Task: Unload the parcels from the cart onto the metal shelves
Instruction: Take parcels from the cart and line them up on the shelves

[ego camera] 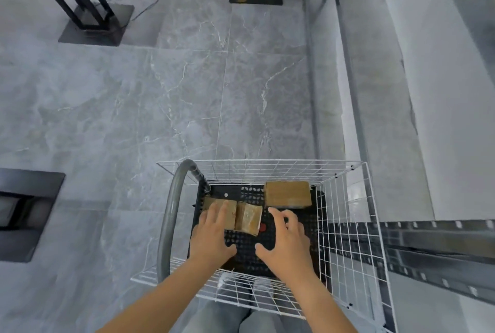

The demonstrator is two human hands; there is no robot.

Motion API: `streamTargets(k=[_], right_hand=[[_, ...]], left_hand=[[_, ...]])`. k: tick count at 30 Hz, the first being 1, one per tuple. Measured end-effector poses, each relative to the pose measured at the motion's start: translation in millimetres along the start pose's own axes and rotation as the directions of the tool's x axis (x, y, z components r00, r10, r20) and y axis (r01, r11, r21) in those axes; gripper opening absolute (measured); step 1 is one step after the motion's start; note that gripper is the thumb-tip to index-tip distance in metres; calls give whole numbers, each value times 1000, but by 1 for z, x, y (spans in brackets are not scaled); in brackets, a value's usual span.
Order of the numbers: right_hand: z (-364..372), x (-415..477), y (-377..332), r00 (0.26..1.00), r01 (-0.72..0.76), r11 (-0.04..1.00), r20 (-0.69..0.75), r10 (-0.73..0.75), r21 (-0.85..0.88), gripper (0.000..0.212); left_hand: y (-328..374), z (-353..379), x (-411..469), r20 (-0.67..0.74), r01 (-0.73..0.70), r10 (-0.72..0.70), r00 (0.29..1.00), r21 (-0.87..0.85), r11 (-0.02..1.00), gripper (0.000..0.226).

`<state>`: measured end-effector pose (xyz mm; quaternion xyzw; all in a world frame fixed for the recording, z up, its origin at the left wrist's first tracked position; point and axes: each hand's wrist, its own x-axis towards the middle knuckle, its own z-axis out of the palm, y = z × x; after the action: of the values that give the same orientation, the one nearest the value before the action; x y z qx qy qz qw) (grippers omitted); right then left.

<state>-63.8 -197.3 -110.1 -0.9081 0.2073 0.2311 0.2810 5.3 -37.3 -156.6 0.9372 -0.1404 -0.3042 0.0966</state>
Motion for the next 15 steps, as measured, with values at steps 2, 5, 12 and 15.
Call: streamTargets(k=[2,5,12,15], right_hand=[[15,27,11,999,-13,1000,36,14,-9,75],[45,64,33,993,-62,998,105,62,-12,80],[119,128,78,963,-50,985,254,91,-163,94],[148,148,90,957,-31,986,281,78,-166,94]], left_hand=[[-5,21,17,25,26,-26,999,30,999,102],[-13,53,39,54,58,-63,997,92,994,102],[-31,119,88,65,91,-102,993,165,982,103],[-39,143,110,63,101,-118,991,230,968,105]])
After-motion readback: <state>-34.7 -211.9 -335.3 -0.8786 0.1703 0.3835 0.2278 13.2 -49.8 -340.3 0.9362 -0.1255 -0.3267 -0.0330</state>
